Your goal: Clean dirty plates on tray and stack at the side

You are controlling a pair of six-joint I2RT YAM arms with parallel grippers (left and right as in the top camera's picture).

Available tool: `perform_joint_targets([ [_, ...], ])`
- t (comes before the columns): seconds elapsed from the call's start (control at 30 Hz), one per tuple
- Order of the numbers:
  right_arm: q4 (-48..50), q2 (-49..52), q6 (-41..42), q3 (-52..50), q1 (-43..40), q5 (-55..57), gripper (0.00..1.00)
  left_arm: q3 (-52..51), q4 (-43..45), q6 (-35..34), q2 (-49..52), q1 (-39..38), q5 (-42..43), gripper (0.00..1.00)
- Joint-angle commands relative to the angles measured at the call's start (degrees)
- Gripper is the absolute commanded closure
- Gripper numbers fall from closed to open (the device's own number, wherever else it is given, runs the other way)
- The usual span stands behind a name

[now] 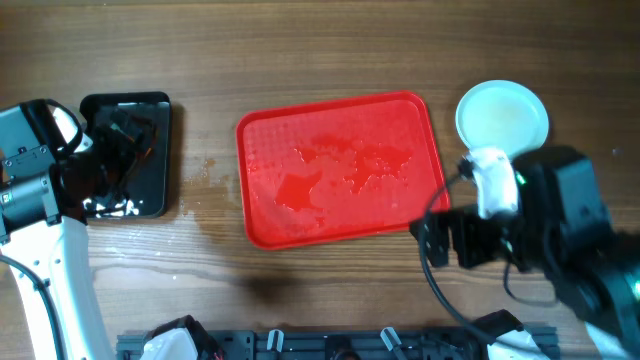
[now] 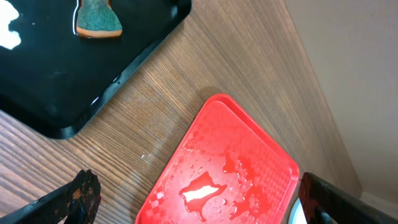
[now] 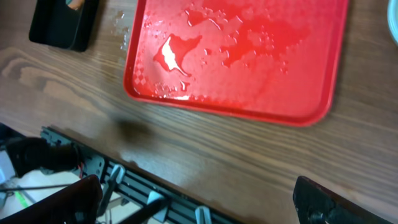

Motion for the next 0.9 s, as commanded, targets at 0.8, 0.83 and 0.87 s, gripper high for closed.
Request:
perform_joint_targets([
  [0.8,-3.45,-1.14,0.35,-0.57,0.20,4.48,0.00,-0.20,0.00,0.48,-0.35,0.04,0.90,0.00],
  [0.83,-3.19,-1.29,0.39,-0.72,0.17,5.01,0.00,-0.20,-0.02,0.48,-0.35,0.04,0.90,0.00],
  [0.87,-2.54,-1.81,0.42,-0.98,0.20,6.01,0.00,-0.20,0.00,0.48,-0.35,0.04,0.87,0.00],
])
